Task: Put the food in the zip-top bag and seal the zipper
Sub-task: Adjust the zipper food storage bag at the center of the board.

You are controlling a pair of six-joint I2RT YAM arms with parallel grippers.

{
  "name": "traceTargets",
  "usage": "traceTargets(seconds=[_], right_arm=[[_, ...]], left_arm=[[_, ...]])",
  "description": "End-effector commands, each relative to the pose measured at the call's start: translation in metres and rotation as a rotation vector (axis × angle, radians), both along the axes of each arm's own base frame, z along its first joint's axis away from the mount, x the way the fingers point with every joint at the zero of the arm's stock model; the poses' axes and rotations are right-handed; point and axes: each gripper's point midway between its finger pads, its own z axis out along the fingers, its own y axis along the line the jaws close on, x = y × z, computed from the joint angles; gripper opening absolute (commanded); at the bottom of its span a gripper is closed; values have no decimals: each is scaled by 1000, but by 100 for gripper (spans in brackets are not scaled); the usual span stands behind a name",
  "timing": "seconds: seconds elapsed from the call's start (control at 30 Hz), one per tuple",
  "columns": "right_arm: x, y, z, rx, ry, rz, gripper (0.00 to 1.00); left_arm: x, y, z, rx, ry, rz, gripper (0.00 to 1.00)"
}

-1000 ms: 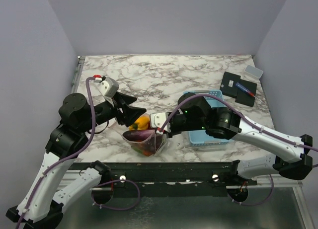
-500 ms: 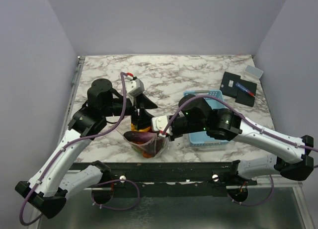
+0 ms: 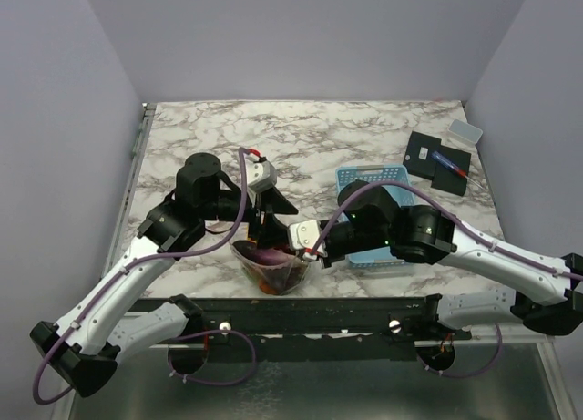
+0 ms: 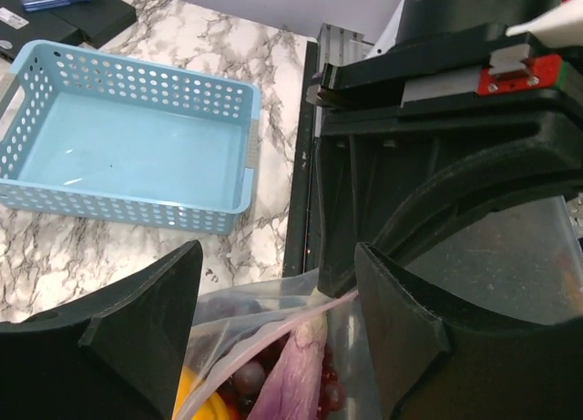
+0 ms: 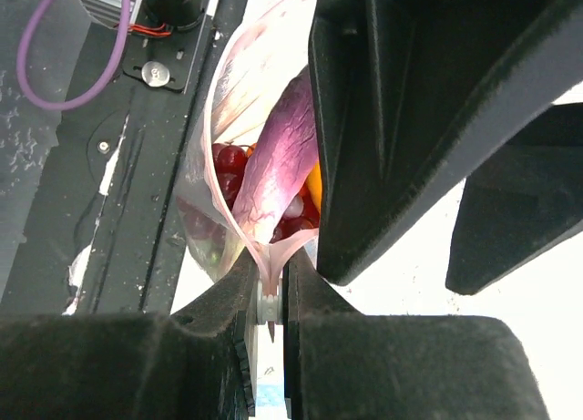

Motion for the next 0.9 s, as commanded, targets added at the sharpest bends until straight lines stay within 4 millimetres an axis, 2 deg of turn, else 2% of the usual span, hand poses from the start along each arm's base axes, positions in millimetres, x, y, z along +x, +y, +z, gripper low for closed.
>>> traceTargets(seconds=[0.0,0.3,0.43,0.87], right_arm=[[8,-4,25,84,-31,-51,1],[10,-3,33,103,-30,-70,0],[12,0,40,111,-22,-82,1],[16,11,49,104,13,-103,1]], left_arm=[[-34,5,5,-30,10,-124,70],[-48,12,19,-60,-2,-154,71],[-52,13,19,-60,15,-159,73],[-36,16,4,-3,25,-34,75]])
